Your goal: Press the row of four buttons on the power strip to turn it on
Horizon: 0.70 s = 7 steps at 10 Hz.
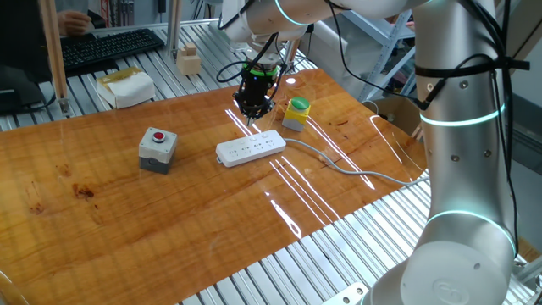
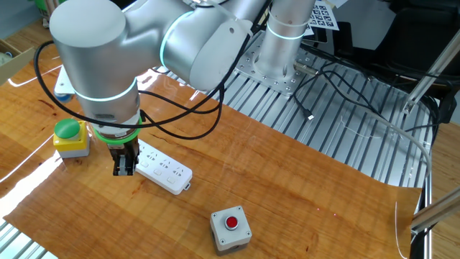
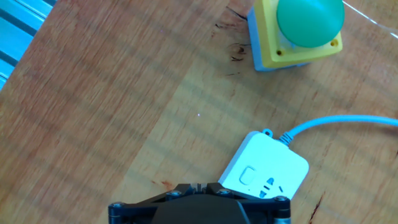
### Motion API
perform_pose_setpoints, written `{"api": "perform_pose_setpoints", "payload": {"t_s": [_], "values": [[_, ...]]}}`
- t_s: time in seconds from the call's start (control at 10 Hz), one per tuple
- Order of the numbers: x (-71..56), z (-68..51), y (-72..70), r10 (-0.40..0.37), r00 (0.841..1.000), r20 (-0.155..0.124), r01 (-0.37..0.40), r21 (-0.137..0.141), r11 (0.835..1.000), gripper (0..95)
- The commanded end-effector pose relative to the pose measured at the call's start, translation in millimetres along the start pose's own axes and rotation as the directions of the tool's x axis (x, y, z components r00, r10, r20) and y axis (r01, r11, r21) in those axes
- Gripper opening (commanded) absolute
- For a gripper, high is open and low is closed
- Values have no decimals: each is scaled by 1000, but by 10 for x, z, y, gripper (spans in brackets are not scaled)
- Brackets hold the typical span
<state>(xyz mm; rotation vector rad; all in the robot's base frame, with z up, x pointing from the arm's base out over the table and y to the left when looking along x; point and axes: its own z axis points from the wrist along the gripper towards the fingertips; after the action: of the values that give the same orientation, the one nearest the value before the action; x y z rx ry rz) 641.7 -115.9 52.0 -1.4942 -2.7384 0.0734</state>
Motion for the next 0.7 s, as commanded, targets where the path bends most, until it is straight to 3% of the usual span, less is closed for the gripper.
{"api": "perform_pose_setpoints", "payload": {"t_s": [0.1, 0.4, 0.5, 0.7], "values": [[-2, 8, 1, -6, 1000, -7, 6, -3, 1000, 0], [-2, 8, 1, -4, 1000, 4, 4, 12, 1000, 0], [-38, 7, -10, 18, 1000, 0, -18, 12, 1000, 380], [-154, -2, -54, 37, 999, 2, -37, 19, 999, 380]]}}
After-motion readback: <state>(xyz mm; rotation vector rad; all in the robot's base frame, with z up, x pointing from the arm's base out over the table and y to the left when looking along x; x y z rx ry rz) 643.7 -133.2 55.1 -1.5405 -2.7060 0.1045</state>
